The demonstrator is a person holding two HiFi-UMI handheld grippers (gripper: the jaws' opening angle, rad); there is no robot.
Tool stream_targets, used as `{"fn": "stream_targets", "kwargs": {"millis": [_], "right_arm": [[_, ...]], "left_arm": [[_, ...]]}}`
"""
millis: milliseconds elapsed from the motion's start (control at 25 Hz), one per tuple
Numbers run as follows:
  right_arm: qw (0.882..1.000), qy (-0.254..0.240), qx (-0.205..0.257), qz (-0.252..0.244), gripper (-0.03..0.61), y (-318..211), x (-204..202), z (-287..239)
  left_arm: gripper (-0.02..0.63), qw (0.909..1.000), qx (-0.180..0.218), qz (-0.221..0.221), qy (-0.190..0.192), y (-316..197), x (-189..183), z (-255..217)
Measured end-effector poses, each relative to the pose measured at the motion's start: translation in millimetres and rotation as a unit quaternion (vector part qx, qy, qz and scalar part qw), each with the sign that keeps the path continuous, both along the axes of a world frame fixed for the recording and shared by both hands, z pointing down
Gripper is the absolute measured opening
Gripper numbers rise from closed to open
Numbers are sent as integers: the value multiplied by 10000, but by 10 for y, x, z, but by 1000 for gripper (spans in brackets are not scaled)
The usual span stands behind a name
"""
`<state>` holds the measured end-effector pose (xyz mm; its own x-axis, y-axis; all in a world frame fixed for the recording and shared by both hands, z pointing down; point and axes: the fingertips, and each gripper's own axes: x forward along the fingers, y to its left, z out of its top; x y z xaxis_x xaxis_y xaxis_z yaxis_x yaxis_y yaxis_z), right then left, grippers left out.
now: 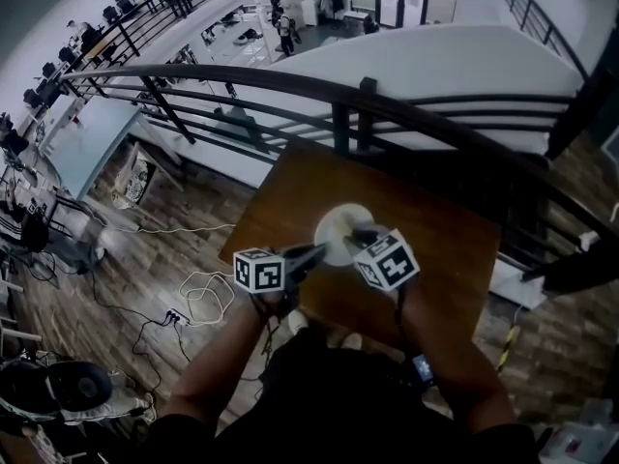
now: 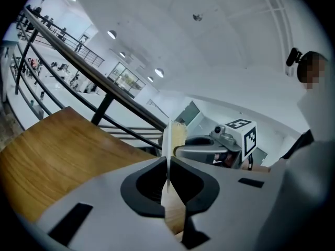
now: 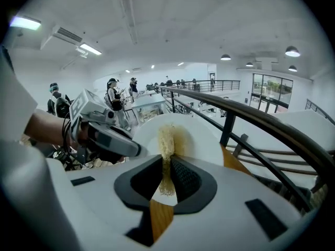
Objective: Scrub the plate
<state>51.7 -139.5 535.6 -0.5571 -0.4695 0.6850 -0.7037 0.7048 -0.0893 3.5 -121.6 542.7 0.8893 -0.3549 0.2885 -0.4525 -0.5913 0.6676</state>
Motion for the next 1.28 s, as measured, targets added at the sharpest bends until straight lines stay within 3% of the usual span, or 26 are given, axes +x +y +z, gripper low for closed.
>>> {"fn": "stream_targets", "kwargs": {"millis": [200, 320, 480, 800, 1080, 1160, 1280], "right_arm": [[9992, -101, -204, -341, 51, 312, -275, 182], [9988, -77, -365, -318, 51, 394, -233, 330], [9980, 215, -574, -142, 51, 424, 82, 553], [9966, 304, -329, 690, 51, 84, 783, 532], [9964, 64, 72, 842, 51, -76, 1025, -47], [9967, -54, 167, 792, 51, -85, 985, -240], [9972, -222, 256, 671, 51, -81, 869, -524]], "left_arm": [[21, 9996, 178, -76, -202, -56, -12, -8], [21, 9989, 293, -25, -377, -53, -33, -6], [21, 9977, 473, 16, -493, -87, -70, -102], [21, 9885, 973, 287, -1120, -107, -143, -118], [20, 9492, 2076, 803, -2225, 8, 11, -124], [20, 9330, 2454, 838, -2496, 7, 42, -161], [20, 9017, 3033, 854, -2960, -63, 58, -232]]}}
